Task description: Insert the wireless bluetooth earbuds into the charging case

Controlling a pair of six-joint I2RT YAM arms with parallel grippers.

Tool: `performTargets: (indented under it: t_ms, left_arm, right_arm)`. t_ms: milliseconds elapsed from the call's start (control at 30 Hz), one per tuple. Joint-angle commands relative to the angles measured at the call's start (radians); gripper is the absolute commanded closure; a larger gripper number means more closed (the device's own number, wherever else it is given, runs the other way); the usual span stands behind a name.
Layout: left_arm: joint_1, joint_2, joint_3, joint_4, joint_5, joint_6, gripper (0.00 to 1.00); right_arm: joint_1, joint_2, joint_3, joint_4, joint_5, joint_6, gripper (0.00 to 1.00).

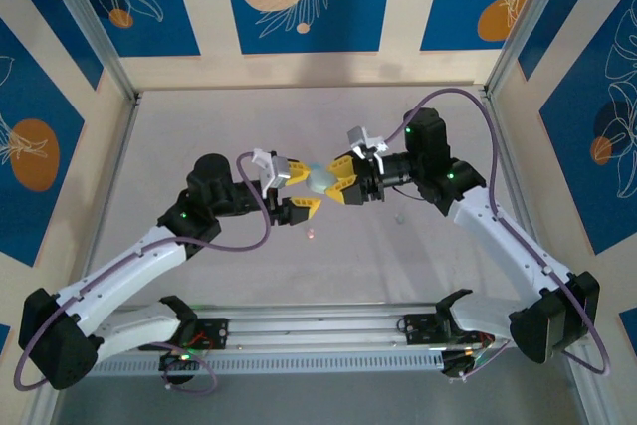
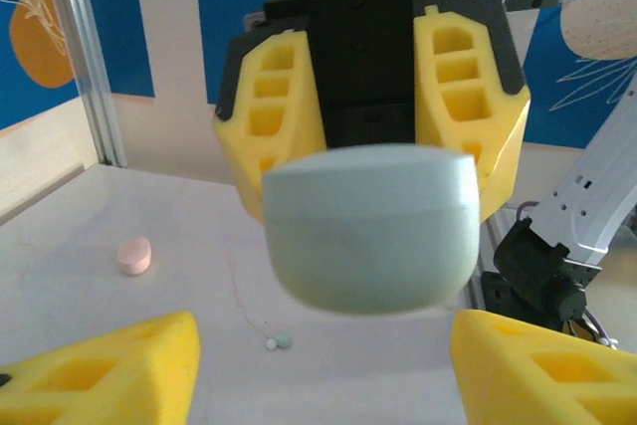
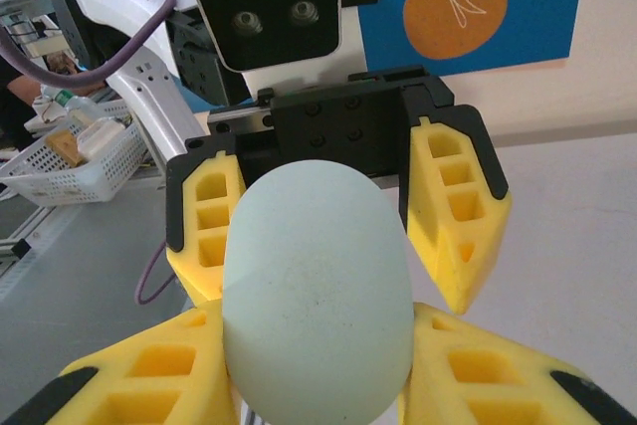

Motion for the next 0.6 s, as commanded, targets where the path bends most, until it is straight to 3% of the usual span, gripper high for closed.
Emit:
performTargets:
  t_ms: [0,567]
  left_arm:
    - [0.004,0.004,0.037,0.008,0.061,0.0,0.37]
    - [0.004,0.023,0.053,0.037,0.073,-0.082,0.42]
  right_arm:
    - [0.008,0.005,0.024,-0.053,0.026,-0.049,0.68]
    - [0.02,0.003,0.012,-0.079,0.057,-0.143,0.67]
